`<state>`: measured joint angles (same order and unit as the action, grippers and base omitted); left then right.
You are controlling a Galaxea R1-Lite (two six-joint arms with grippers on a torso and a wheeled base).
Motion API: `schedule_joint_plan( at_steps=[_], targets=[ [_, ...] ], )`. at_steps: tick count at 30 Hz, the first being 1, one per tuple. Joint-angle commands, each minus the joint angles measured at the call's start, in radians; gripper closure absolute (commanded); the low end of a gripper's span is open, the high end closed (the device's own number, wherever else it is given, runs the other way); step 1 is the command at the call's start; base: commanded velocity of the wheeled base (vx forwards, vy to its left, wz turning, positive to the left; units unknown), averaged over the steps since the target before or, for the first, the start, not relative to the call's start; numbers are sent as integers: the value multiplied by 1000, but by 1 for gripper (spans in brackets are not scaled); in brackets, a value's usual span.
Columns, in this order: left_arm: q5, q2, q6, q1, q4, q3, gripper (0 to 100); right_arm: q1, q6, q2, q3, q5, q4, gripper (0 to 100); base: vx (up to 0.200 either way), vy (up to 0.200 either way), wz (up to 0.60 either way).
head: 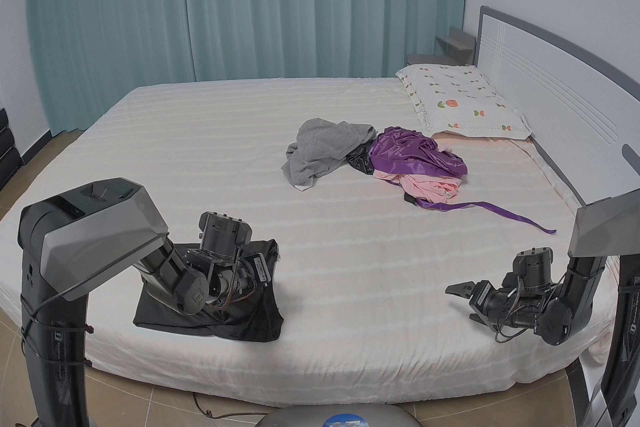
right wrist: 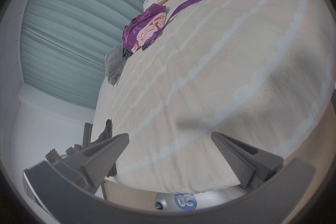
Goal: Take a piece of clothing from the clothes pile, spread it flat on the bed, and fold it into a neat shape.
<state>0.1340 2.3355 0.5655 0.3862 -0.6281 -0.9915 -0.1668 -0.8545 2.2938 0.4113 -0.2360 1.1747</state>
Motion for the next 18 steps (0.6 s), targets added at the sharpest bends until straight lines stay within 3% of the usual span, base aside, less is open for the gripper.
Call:
schedule_joint_plan(
  at_steps=[1,13,18],
  targets=[
    [4,-1,11,3,-2,4,0,0,0,1,0,0,0,0,0,0,0],
    [13,-162,105,-16,-7,94,0,0,2,1,0,1,0,0,0,0,0],
    [9,-202,119,-58,-79,180,0,0,2,1,0,1,0,0,0,0,0]
  ],
)
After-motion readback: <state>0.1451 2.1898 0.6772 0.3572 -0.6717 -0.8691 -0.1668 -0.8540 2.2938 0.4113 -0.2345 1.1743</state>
